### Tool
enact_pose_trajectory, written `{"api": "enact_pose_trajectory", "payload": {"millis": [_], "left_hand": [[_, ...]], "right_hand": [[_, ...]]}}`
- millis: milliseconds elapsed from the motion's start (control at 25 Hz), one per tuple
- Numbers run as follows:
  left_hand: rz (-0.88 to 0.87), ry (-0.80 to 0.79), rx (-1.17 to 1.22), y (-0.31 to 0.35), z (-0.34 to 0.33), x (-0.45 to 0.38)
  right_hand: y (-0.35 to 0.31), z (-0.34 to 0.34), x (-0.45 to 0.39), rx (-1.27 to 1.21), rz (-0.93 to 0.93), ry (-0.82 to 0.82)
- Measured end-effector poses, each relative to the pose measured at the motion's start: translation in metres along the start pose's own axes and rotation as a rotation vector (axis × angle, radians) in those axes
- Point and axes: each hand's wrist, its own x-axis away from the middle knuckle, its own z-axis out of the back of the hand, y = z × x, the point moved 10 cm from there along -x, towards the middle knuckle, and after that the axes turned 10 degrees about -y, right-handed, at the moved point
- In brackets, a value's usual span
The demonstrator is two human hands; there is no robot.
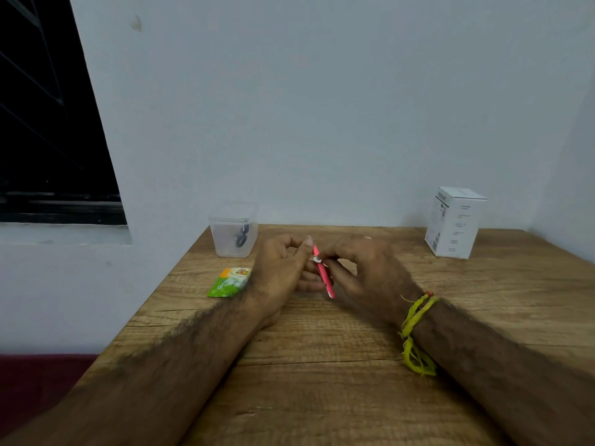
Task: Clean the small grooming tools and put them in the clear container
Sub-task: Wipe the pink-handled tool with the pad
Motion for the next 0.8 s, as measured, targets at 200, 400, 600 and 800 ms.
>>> {"api": "enact_pose_trajectory", "payload": {"millis": [200, 400, 600, 800], "left_hand": [[-0.029, 0.079, -0.151, 0.004, 0.016, -0.005], [-0.054, 0.069, -0.202, 0.004, 0.011, -0.005], [-0.082, 0.07, -0.208, 0.006, 0.01, -0.006], [-0.08, 0.07, -0.191, 0.003, 0.01, -0.006]], "right_hand": [[-0.006, -0.014, -0.001, 0.073, -0.003, -0.112], [0.002, -0.012, 0.0, 0.114, -0.058, -0.095], [-0.002, -0.005, 0.0, 0.131, -0.052, -0.017], [-0.006, -0.021, -0.002, 0.142, -0.019, -0.116]]}}
